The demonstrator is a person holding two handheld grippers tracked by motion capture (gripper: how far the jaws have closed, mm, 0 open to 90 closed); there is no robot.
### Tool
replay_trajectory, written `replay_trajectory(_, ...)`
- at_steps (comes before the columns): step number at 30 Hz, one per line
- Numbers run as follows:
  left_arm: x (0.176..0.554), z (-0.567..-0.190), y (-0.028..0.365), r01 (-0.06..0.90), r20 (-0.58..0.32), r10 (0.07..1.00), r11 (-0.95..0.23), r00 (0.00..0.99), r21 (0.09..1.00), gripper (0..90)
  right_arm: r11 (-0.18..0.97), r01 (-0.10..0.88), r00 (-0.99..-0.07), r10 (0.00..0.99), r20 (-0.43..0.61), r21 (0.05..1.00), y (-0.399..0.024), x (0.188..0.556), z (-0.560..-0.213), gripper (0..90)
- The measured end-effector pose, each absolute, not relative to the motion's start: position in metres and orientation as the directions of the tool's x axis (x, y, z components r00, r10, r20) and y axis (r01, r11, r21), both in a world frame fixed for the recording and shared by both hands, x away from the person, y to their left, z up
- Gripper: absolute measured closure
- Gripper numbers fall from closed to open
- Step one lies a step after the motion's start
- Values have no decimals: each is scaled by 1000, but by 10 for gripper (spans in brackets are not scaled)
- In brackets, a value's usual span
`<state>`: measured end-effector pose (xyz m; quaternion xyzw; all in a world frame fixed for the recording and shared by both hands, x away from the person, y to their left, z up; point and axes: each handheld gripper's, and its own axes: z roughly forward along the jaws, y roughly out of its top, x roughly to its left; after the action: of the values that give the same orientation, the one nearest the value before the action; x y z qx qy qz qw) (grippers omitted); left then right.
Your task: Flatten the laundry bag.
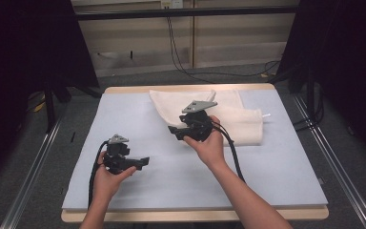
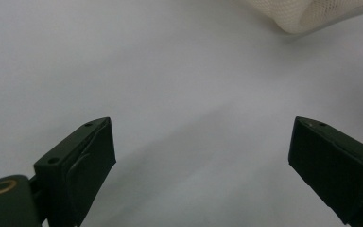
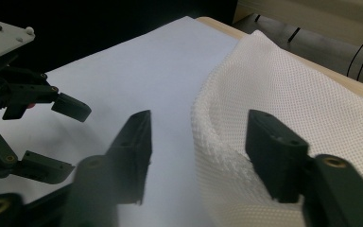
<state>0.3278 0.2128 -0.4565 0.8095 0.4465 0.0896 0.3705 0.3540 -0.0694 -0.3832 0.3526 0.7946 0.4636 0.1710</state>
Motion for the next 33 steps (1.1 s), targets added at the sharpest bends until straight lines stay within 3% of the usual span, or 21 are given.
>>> replay_trajectory(4,328,-459,210,667,-202,794,-310,574,677,82,314,423,-687,722,75,850,-75,353,-381,306)
replay_trajectory(15,328,-459,213,666,-193,789,-329,583,669,82,303,406,-709,699,89,862,-65,355,-381,316)
replay_trajectory(20,328,-458,217,670,-202,798,-305,568,677,82,319,385,-739,668,83,866,-53,355,-382,432)
replay_trajectory(21,327,-458,217,672,-210,805,-285,554,683,82,335,370,-746,663,62,866,-49,354,-382,552)
replay_trajectory(23,328,-458,218,673,-207,805,-289,555,681,82,338,376,-751,656,71,863,-48,354,-381,583)
replay_trajectory(24,328,-458,219,673,-205,803,-297,560,678,82,337,378,-768,634,89,862,-45,354,-382,666)
replay_trajectory(33,328,-460,218,681,-214,804,-291,555,672,83,389,381,-781,621,67,839,-55,346,-386,737)
